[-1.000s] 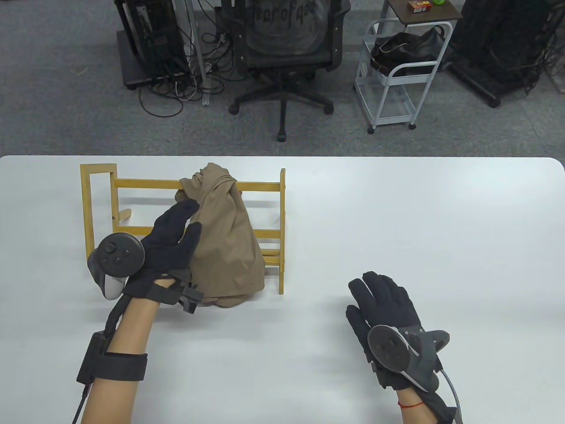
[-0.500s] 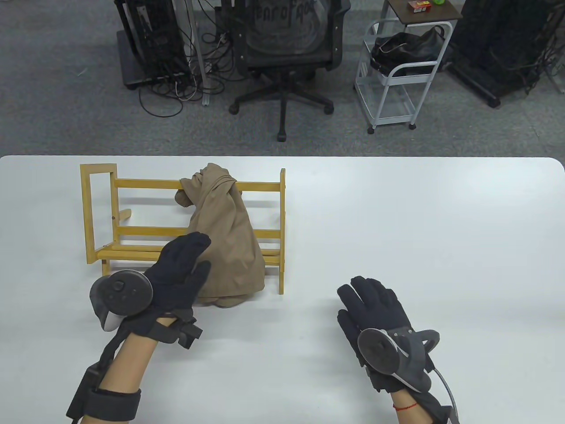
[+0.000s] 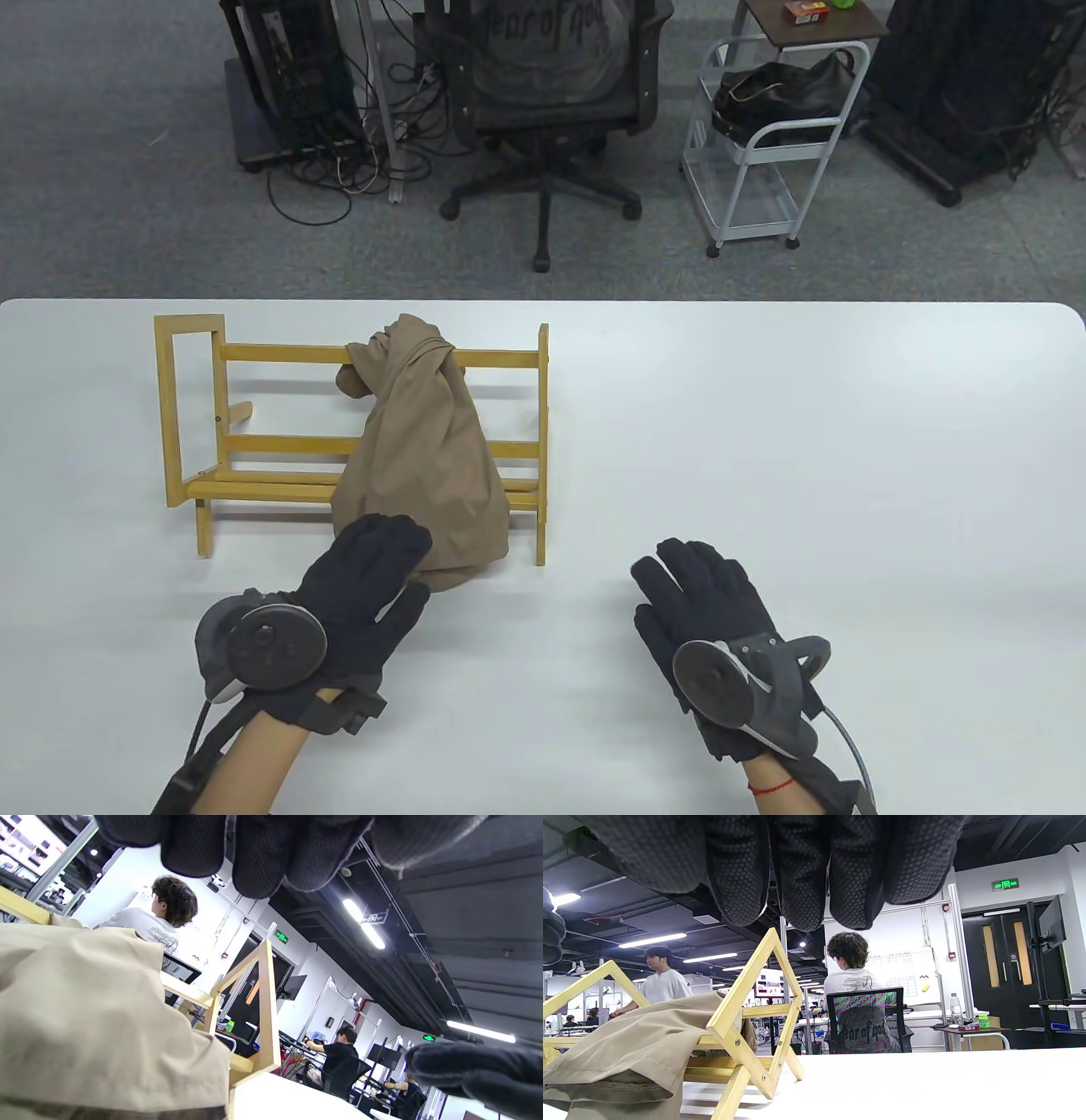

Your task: Hang shorts on book rack

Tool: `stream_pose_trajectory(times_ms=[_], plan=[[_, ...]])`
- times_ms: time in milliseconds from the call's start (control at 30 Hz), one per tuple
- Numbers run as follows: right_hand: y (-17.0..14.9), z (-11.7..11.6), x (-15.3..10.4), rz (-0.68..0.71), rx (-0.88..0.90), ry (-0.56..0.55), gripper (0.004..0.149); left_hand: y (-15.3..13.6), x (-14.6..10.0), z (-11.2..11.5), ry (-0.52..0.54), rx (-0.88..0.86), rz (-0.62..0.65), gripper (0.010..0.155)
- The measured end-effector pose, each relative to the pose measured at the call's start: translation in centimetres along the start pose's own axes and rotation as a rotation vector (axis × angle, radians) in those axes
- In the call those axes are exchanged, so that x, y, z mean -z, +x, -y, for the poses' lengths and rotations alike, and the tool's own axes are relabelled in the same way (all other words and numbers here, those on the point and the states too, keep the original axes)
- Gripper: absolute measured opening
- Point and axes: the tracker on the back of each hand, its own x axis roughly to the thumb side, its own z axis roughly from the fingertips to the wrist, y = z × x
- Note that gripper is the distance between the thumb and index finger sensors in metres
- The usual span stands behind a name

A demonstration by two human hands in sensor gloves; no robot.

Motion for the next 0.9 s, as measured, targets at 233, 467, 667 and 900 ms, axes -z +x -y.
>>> stream_pose_trajectory(times_ms=[233, 467, 667, 900], plan=[[0.2, 0.1, 0.0, 0.004, -0.008, 0.006, 0.051, 0.0, -0.9, 1.5, -0.016, 0.055, 0.021, 0.058], [0.6, 0.0, 0.0, 0.02, -0.021, 0.011, 0.051, 0.1, -1.3, 2.4, -0.05, 0.088, 0.044, 0.057], [1.3, -0.1, -0.1, 0.043, -0.039, 0.016, 0.051, 0.5, -1.5, 3.0, -0.072, 0.102, 0.06, 0.057], [1.9, -0.3, -0.3, 0.066, -0.05, 0.023, 0.051, 1.3, -1.6, 4.1, -0.131, 0.145, 0.08, 0.057]])
